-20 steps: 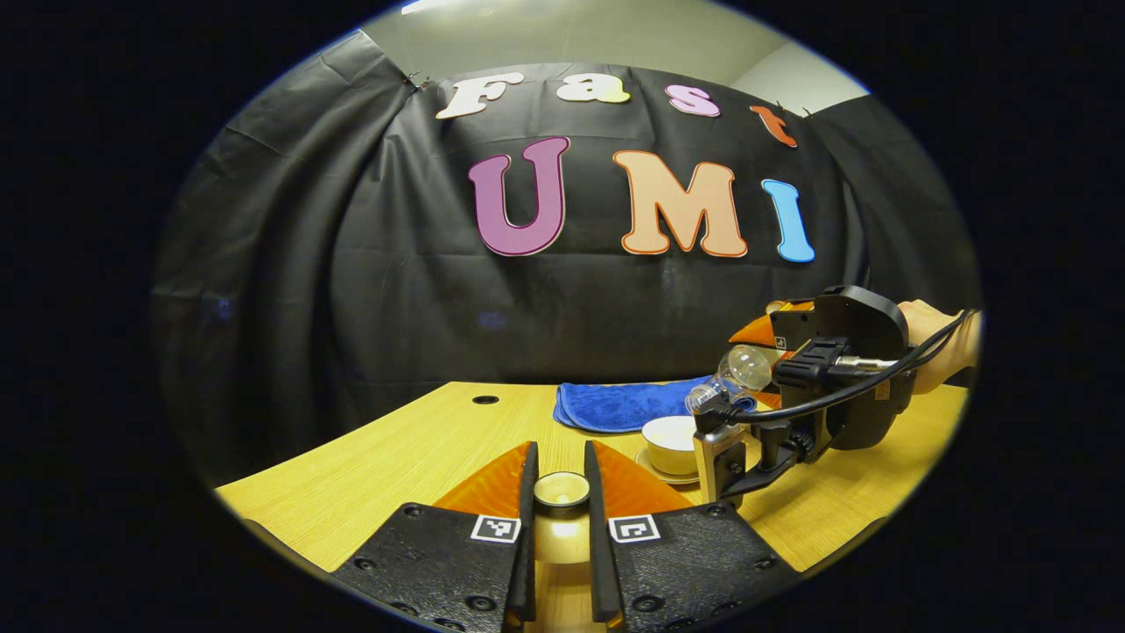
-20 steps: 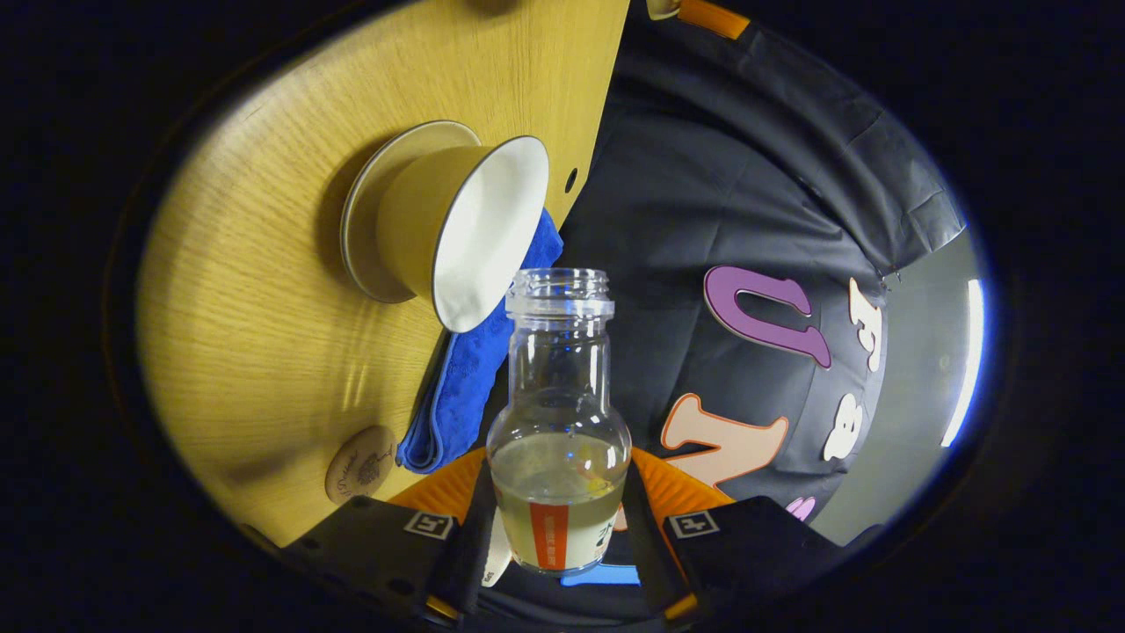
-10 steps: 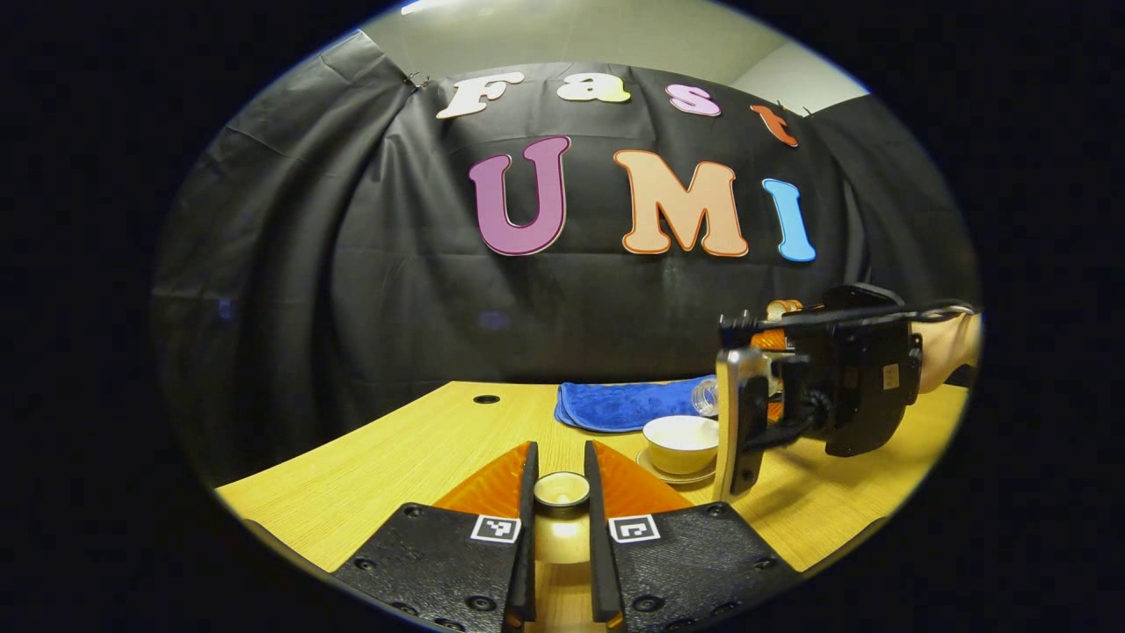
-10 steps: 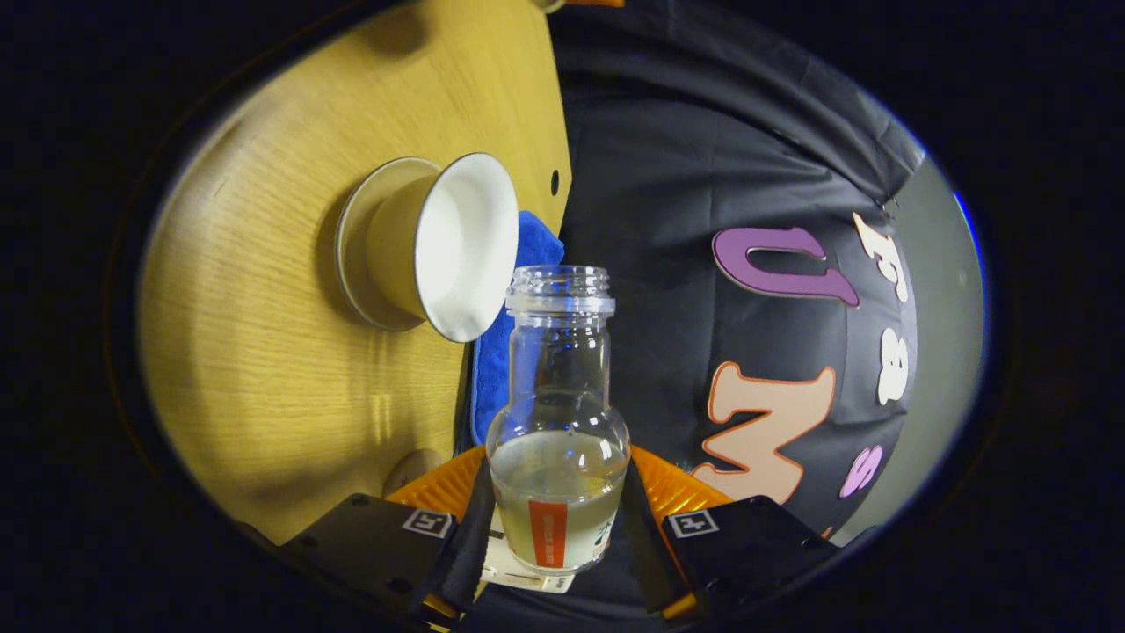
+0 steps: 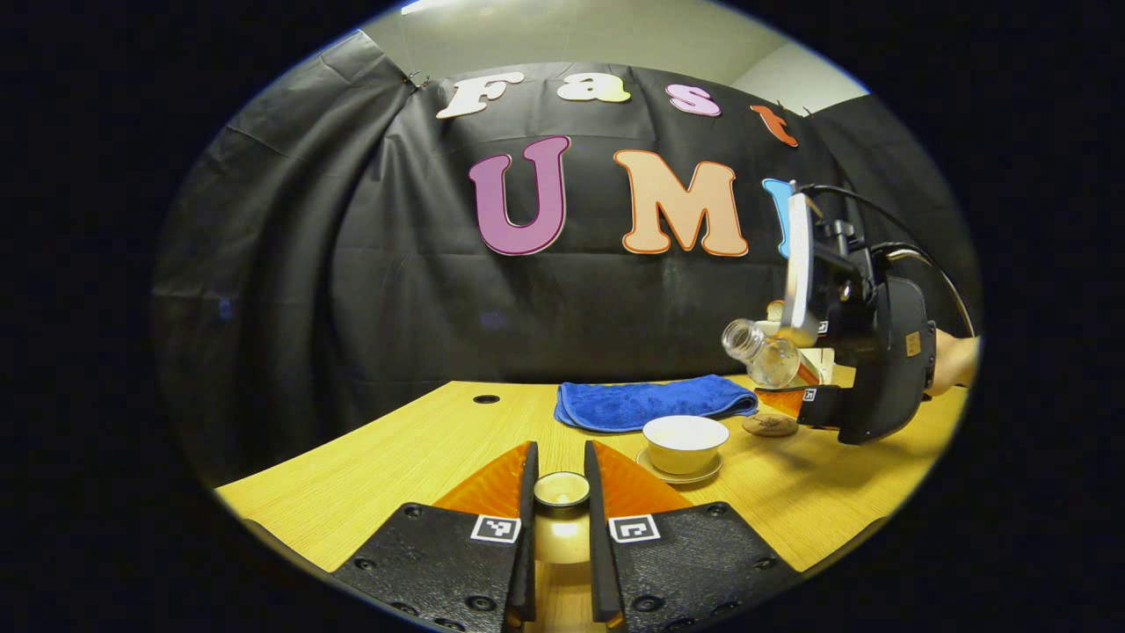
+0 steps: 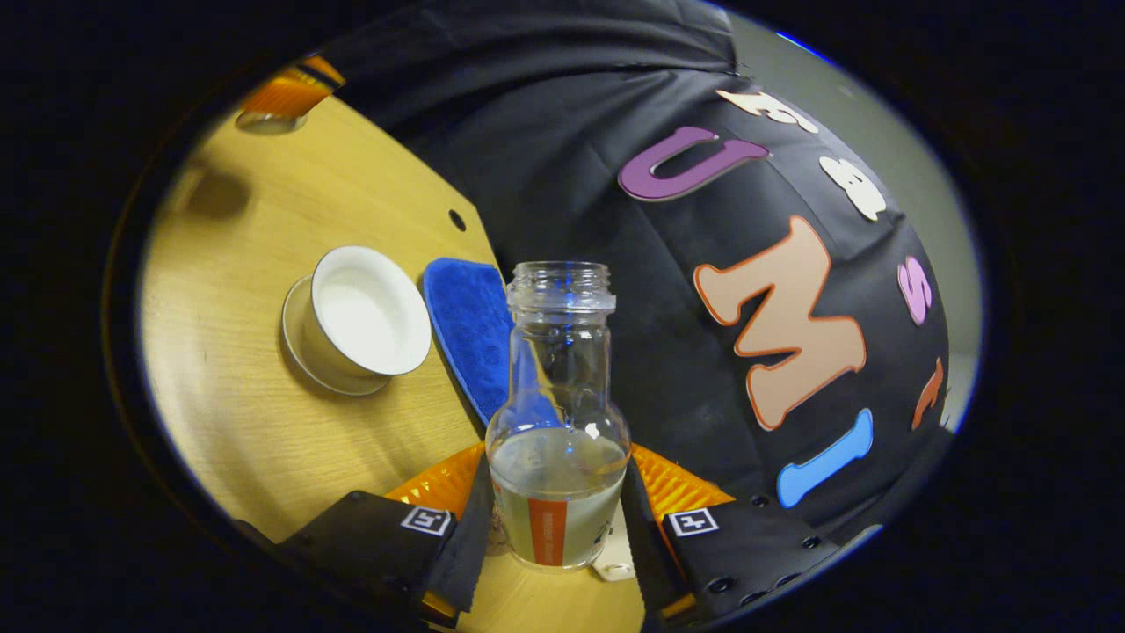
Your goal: Open the teacup lid with one hand, grasp the water bottle and pour water into the teacup with the other hand; after pouring, place the water bottle on the coaster and then close the teacup lid.
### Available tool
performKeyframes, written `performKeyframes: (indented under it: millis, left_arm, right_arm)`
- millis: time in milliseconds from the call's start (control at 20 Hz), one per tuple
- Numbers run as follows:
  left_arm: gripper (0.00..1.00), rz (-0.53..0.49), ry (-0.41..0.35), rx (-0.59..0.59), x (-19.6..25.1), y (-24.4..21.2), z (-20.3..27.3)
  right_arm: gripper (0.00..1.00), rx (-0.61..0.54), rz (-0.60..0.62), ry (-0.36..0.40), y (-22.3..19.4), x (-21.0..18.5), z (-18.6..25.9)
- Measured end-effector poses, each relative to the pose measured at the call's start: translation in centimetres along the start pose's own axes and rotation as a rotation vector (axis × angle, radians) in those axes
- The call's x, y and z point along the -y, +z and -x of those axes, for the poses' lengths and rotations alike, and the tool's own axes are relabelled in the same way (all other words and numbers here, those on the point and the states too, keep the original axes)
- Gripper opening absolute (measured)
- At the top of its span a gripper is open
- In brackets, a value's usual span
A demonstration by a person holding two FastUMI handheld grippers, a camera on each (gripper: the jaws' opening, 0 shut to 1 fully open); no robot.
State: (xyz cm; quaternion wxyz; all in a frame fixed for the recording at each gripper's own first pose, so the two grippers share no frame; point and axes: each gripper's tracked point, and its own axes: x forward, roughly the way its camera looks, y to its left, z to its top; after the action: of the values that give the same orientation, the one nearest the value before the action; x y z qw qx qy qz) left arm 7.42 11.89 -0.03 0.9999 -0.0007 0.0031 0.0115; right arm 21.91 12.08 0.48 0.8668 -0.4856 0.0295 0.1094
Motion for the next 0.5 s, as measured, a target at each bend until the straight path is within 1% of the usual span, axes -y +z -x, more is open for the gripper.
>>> performKeyframes:
  millis: [150, 200, 300, 400, 450, 500]
  left_arm:
    - [0.22, 0.0, 0.002, 0.0, 0.0, 0.0, 0.0]
    - [0.22, 0.0, 0.003, 0.001, 0.0, 0.0, -0.1]
    - [0.22, 0.0, 0.003, 0.001, 0.0, 0.0, 0.0]
    - [0.22, 0.0, 0.004, 0.0, -0.1, -0.1, -0.1]
    - [0.22, 0.0, 0.006, 0.001, -0.1, 0.0, -0.1]
    - [0.22, 0.0, 0.008, 0.001, -0.1, -0.1, 0.0]
  right_arm:
    - [0.72, 0.0, -0.218, 0.006, -1.4, 0.9, 0.8]
    - [0.74, 0.004, -0.281, 0.006, -1.9, 1.4, 0.9]
    - [0.72, 0.003, -0.385, 0.004, -3.0, 2.2, 1.0]
    - [0.74, 0.02, -0.478, 0.006, -3.9, 2.9, 1.3]
    - [0.72, 0.027, -0.531, 0.002, -4.4, 3.3, 1.4]
    - [0.72, 0.038, -0.594, 0.001, -4.6, 3.7, 1.2]
